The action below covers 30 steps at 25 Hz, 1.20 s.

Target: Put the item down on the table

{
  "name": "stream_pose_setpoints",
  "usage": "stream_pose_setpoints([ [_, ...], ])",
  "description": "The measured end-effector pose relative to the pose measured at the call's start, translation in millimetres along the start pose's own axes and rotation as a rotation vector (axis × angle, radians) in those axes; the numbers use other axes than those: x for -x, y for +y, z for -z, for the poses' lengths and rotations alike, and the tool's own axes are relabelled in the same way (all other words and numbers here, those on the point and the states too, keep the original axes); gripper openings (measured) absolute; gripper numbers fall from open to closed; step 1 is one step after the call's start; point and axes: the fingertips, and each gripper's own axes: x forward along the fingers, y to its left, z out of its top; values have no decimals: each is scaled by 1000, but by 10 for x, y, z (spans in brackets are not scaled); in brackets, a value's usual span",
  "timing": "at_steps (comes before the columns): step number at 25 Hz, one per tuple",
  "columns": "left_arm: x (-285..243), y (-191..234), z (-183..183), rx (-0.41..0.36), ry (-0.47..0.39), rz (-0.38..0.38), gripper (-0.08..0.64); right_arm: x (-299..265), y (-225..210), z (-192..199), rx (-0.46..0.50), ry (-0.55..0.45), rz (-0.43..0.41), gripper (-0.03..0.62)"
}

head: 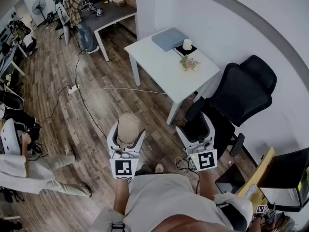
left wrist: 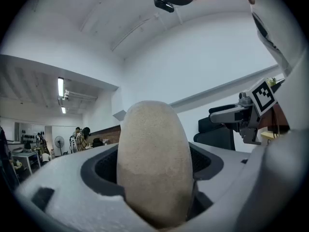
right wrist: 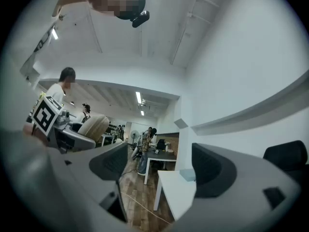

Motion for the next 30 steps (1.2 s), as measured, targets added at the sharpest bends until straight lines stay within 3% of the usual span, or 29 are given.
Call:
stream_pose_setpoints([
  [15, -233, -94, -78, -2, -41, -8, 400, -101, -108, 104, 2, -18, -19, 403],
  [20, -475, 96, 27, -62, -53, 19, 400, -396, -95, 189, 9, 14, -21, 399],
  [25, -729, 360, 72, 2, -40, 29, 400, -763, -67, 240, 8, 35, -2, 396],
  [30, -978, 653, 126, 5, -42, 53, 400, -1110, -81, 264, 31, 31, 29, 391],
])
